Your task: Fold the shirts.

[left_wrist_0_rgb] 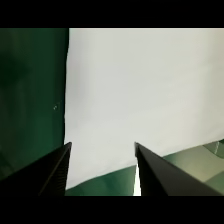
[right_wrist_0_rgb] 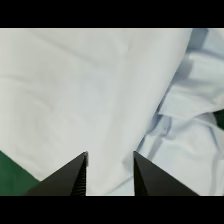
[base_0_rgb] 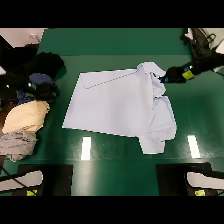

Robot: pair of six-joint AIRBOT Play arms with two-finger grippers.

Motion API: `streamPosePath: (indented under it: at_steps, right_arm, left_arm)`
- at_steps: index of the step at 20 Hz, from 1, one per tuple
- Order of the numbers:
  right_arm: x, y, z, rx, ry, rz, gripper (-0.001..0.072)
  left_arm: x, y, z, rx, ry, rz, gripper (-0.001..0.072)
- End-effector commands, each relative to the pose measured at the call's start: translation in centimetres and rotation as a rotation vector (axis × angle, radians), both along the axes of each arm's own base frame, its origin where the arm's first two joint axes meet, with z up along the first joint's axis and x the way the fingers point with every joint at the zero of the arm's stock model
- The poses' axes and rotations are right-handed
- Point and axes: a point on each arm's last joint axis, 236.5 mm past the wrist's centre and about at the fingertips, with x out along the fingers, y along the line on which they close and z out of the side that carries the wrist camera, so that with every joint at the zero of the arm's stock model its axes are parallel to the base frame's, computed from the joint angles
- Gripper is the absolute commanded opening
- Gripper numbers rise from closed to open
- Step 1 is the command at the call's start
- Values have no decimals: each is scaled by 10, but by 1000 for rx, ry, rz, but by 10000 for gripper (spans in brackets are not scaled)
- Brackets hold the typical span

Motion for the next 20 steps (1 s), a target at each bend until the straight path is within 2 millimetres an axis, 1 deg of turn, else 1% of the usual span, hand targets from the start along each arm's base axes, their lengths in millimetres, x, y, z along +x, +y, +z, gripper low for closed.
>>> streamPosePath:
  at_steps: [1,3,6,8,11,13,14,15,16,17,18,20]
  right_arm:
    - [-35,3,-6,25,4,3,281]
    - [-45,3,-9,24,-14,-16,282]
    - [-59,3,-11,24,-19,-24,282]
    - [-63,4,-9,24,-23,-22,282]
    - [-65,4,-7,25,-24,-19,282]
    - [-67,4,-8,25,-16,-15,282]
    - [-68,4,-8,24,-11,-12,282]
    - [-71,3,-9,18,-2,-7,282]
    - [-75,3,-11,18,16,0,282]
    - [-80,3,-16,16,37,5,282]
    - [-86,1,-23,21,65,-4,282]
    - [-102,-16,-44,28,128,-67,284]
  left_arm:
    - [-61,-1,-50,-8,123,-6,467]
    - [-76,1,-72,11,164,11,468]
    - [-86,-2,-91,8,188,40,468]
    - [-89,-5,-97,-1,193,57,468]
    - [-88,-14,-98,-42,188,84,467]
    - [-89,-22,-98,-40,187,61,465]
    - [-89,-27,-99,-35,184,41,380]
    - [-89,-33,-99,-27,174,21,213]
    - [-88,-39,-100,-19,165,4,174]
    - [-89,-44,-100,-16,161,-14,172]
    - [-90,-48,-99,-16,161,-32,26]
    - [-88,-50,-92,-17,157,-55,21]
